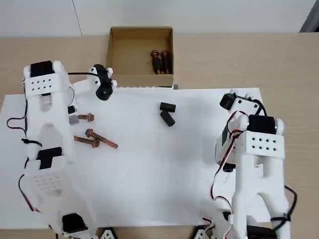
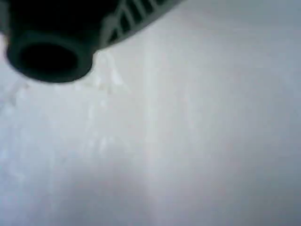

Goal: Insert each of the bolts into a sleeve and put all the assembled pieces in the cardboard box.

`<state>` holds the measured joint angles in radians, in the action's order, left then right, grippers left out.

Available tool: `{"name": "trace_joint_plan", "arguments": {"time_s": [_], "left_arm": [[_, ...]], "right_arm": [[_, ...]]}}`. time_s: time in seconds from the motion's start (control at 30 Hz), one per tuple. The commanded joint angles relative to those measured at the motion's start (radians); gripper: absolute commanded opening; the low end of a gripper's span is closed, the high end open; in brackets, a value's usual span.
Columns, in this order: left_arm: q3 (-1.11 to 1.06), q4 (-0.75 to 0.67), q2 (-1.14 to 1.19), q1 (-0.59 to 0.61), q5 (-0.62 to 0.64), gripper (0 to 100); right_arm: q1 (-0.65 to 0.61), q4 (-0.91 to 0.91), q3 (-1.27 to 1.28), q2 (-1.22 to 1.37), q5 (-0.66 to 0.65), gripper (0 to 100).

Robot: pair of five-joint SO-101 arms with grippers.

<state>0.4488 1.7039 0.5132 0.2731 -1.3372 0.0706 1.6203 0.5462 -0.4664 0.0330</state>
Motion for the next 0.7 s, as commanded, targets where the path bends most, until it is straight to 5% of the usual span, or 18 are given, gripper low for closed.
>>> {"name": "trace_joint_plan", "arguments": {"time_s": [0.0, 0.67], "left_arm": [[0.045, -0.049, 0.023, -0.014, -0.152, 12], [0.351, -0.003, 0.354, -0.063, -0.146, 10]], "right_arm": [[0.01, -0.008, -0.005, -0.035, 0.005, 0.3], [0.008, -0.007, -0.005, -0.035, 0.005, 0.3]]}}
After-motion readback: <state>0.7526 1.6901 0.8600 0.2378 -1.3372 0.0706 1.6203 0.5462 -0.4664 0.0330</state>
